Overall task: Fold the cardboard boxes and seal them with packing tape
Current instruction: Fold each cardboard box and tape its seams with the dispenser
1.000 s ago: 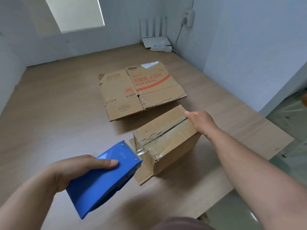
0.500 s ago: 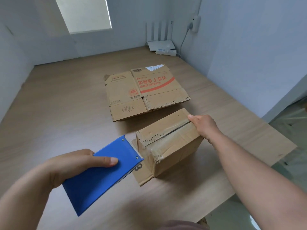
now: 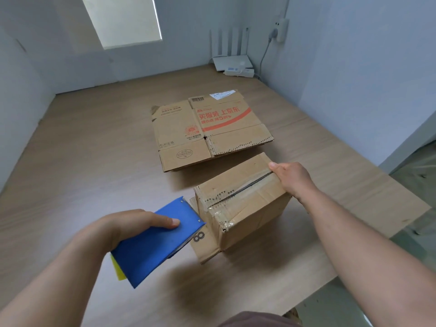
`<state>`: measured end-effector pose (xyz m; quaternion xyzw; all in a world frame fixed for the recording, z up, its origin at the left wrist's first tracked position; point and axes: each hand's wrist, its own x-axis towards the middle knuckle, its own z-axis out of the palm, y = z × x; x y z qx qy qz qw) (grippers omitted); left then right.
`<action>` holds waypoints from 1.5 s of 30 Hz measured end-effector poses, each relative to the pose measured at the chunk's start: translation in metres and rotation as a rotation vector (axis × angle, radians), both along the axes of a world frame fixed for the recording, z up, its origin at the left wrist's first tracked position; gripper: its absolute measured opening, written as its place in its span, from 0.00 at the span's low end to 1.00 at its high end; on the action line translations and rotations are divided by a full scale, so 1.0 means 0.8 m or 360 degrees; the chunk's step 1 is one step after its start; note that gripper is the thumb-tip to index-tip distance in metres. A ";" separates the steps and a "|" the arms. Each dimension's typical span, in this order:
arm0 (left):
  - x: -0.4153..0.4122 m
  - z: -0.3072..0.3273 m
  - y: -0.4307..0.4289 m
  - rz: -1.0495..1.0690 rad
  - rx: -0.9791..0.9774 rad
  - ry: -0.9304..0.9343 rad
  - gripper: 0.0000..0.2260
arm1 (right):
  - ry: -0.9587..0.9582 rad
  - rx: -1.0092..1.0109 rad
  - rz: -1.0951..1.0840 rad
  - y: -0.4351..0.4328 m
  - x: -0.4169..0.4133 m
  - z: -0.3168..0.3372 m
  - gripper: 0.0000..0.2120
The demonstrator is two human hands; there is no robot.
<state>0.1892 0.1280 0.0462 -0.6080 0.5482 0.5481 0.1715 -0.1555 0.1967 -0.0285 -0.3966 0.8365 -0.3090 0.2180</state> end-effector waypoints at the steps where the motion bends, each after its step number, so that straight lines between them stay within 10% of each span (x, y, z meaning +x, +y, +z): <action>1: -0.006 -0.005 -0.002 0.0051 0.0033 -0.0007 0.27 | 0.0012 -0.0001 -0.0001 0.000 0.001 0.001 0.26; 8: -0.027 -0.059 0.006 -0.0473 -0.1132 -0.0955 0.15 | 0.0044 0.0004 -0.0041 -0.002 0.001 0.001 0.25; 17: 0.020 -0.121 0.018 -0.0176 -0.1304 -0.0965 0.14 | 0.0022 -0.0047 -0.0158 -0.030 0.035 -0.005 0.25; 24: 0.003 -0.144 0.052 0.0071 -0.1358 -0.0908 0.19 | 0.0046 -0.0073 -0.0067 -0.029 0.031 -0.008 0.18; 28: -0.081 -0.104 0.075 0.0456 -0.1789 0.0049 0.27 | -0.0063 -0.0185 -0.0162 -0.029 0.030 -0.011 0.13; 36: -0.161 -0.096 0.068 0.0845 -0.1091 0.0348 0.29 | 0.0140 -0.0037 0.0085 -0.024 0.023 -0.002 0.21; 41: -0.180 -0.075 0.038 0.0834 -0.0982 -0.0255 0.48 | 0.0460 0.0406 0.0218 -0.039 0.053 0.017 0.54; 45: -0.193 -0.087 0.037 0.0804 -0.1219 -0.0528 0.38 | 0.0579 0.0431 0.0193 -0.050 0.057 0.009 0.52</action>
